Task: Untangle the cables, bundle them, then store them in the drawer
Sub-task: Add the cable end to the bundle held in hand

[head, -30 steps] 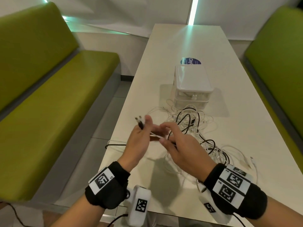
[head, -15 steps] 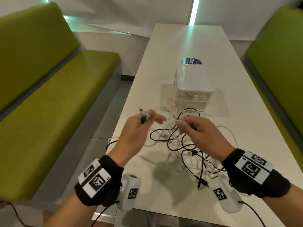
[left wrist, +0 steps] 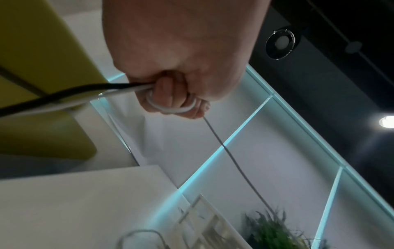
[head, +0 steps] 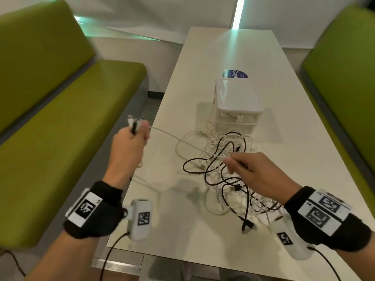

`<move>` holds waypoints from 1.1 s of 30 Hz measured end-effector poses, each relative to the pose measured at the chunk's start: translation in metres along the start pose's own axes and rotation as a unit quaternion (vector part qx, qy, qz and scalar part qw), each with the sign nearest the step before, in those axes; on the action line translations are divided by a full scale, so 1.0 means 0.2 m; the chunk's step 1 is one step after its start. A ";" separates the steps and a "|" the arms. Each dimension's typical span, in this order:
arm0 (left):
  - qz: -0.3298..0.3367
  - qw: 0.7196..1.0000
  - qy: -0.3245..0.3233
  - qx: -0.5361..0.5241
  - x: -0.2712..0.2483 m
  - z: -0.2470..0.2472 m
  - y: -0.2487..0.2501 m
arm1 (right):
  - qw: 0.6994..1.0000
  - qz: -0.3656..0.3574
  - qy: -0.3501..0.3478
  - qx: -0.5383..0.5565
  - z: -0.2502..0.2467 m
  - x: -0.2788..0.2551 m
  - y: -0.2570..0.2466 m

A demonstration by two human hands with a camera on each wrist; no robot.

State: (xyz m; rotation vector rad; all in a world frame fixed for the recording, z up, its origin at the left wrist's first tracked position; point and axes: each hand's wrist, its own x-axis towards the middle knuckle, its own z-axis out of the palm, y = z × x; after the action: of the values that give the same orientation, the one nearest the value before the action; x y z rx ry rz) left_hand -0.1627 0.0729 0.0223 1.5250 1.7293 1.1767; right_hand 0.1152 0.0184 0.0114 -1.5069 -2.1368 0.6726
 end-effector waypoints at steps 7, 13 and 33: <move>-0.105 0.986 0.097 -0.083 0.13 -0.17 -0.15 | 1.000 0.007 0.025 -0.014 -0.10 0.00 0.09; -0.003 0.995 -0.010 0.103 0.08 -0.08 -0.08 | 0.996 0.059 0.027 0.066 -0.22 0.06 0.02; 0.180 0.964 -0.027 0.195 0.04 0.03 0.16 | 0.998 -0.026 -0.039 0.046 -0.18 0.25 -0.12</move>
State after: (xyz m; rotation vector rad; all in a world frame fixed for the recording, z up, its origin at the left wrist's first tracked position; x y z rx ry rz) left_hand -0.1430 0.0815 0.0486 2.1595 1.7687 0.9797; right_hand 0.1029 0.0637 0.0577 -1.3929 -2.1625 0.8127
